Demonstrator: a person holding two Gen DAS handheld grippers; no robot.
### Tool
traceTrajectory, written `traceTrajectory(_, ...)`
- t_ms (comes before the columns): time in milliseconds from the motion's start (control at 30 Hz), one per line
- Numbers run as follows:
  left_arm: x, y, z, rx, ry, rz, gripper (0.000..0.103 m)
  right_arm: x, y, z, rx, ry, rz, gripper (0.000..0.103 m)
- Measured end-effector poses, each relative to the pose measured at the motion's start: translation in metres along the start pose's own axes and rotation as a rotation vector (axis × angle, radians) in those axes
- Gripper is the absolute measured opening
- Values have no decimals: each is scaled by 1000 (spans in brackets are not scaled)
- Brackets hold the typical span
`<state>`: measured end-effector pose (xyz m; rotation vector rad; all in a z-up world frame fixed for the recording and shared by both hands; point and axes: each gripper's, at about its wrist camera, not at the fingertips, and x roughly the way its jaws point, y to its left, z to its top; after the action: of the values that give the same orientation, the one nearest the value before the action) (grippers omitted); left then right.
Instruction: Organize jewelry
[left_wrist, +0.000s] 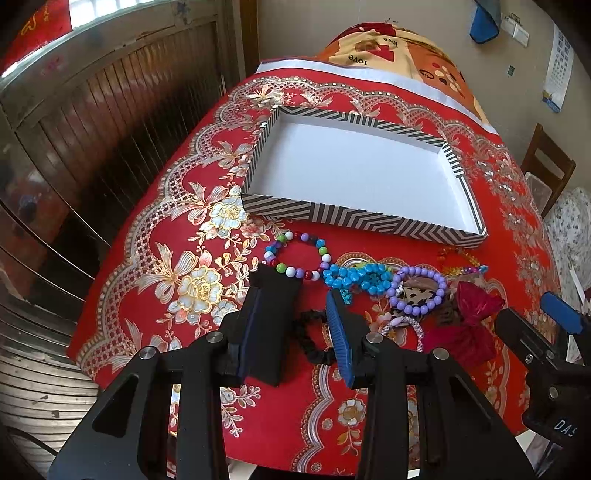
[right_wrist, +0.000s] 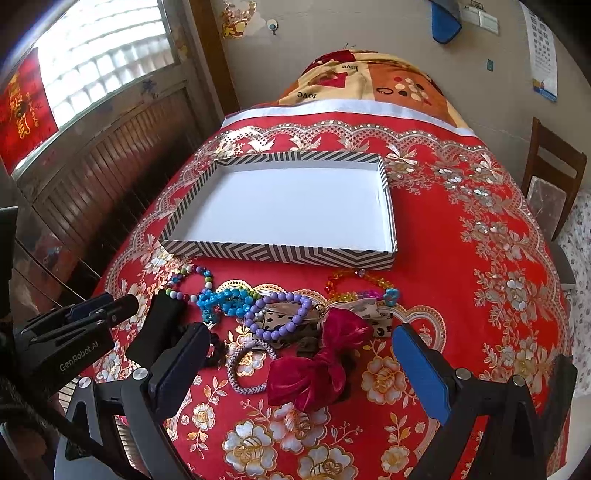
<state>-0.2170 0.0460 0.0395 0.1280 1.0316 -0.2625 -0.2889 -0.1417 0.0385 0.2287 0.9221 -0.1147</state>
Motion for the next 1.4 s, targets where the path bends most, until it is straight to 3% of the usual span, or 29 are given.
traceTrajectory(700,10,3,4,-6,27,2,35,10,0,2,-5,24,12,98)
traceTrajectory(967,20,28,15,-60,75,-35,35,18,-6,3,-6,41,31,98)
traceTrajectory(1200,40,51,29,-132,150,-93,35,28,-7,9,-65,58,137,79)
traceTrajectory(1400,68,54,41,-141,217,-138,35,53,22,14,-220,104,250,59)
